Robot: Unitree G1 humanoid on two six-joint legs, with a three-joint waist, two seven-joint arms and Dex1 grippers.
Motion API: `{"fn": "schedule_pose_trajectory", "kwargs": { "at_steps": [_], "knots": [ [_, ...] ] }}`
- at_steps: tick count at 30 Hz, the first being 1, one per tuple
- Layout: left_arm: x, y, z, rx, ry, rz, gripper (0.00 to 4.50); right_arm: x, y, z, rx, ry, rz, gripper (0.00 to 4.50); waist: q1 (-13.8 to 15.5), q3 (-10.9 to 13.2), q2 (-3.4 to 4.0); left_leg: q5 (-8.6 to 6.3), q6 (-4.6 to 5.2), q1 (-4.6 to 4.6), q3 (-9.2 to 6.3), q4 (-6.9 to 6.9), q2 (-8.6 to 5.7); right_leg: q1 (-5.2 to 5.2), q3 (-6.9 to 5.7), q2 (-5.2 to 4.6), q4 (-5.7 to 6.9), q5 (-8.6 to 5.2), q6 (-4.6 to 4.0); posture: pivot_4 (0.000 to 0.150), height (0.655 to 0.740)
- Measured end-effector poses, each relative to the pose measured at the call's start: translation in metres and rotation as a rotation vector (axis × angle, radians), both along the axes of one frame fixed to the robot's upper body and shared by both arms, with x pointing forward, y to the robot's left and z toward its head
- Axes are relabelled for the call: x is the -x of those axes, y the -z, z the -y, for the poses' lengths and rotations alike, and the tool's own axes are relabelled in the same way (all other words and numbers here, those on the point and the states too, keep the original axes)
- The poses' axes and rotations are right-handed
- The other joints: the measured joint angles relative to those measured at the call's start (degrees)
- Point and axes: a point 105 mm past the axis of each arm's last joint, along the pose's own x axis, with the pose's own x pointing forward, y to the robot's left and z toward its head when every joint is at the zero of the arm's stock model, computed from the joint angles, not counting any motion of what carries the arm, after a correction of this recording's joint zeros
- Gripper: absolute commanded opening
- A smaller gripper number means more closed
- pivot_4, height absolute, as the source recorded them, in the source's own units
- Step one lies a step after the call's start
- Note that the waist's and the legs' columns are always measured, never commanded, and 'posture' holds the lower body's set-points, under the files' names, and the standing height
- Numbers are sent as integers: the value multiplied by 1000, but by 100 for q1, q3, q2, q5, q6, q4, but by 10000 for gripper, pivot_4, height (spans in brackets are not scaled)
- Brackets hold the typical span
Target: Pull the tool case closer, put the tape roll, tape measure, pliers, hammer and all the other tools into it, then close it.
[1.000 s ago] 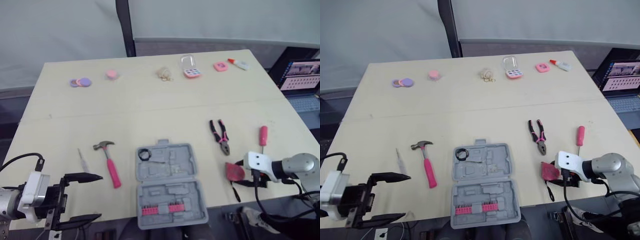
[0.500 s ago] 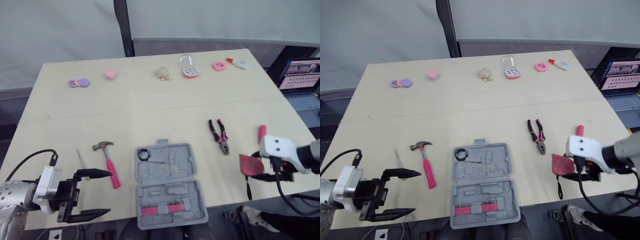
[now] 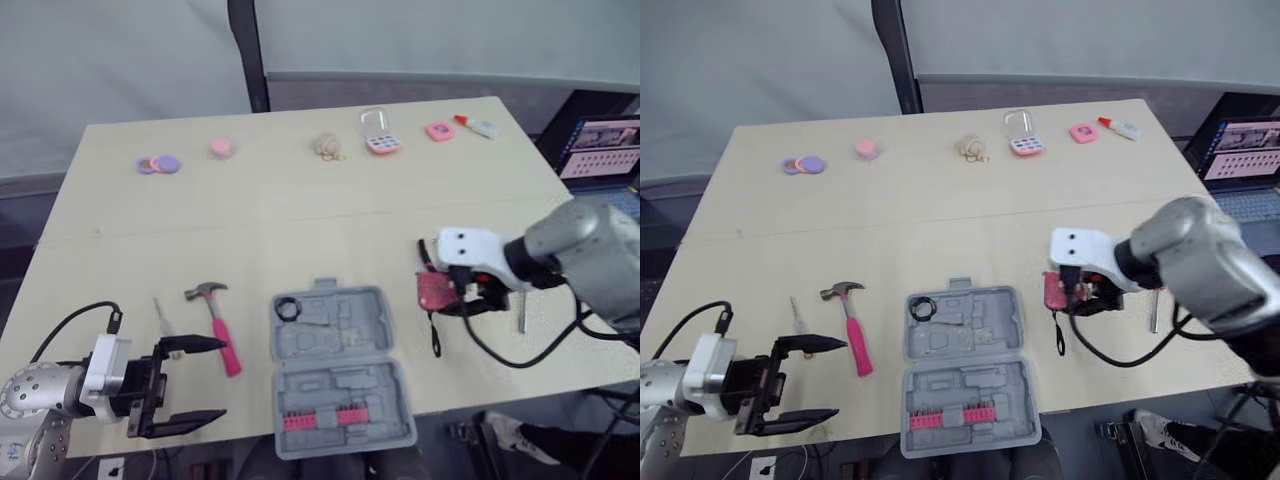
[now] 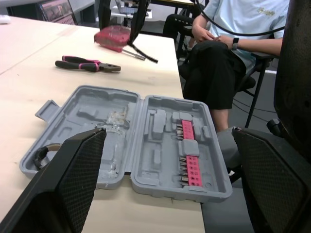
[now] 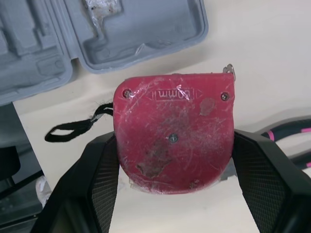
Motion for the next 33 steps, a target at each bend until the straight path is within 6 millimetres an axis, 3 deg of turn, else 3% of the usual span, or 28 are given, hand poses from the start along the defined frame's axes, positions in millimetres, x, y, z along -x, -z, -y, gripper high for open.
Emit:
{"fn": "schedule_pose_trajectory", "kwargs": {
  "at_steps": [14, 24, 33],
  "knots": [
    [-7, 12, -14, -7, -72, -15, 45000, -8, 25, -62, 53, -91, -57, 29555, -145, 0, 0, -4, -7, 0, -8, -1, -7, -6, -46, 0, 15, 0, 0, 1500, 7400],
    [-8, 14, -15, -22, -94, -1, 45000, -22, 44, -90, 83, -142, -43, 29555, -166, 0, 0, -6, -12, 1, -7, 0, 1, -8, -92, -6, 20, 0, -3, 1500, 7400],
    [-7, 16, -16, -25, -111, -1, 45000, -31, 53, -103, 113, -178, -23, 29555, -184, 0, 0, -9, -17, 1, -7, 0, 8, -8, -143, -12, 22, 3, -11, 1500, 7400]
  ]
}}
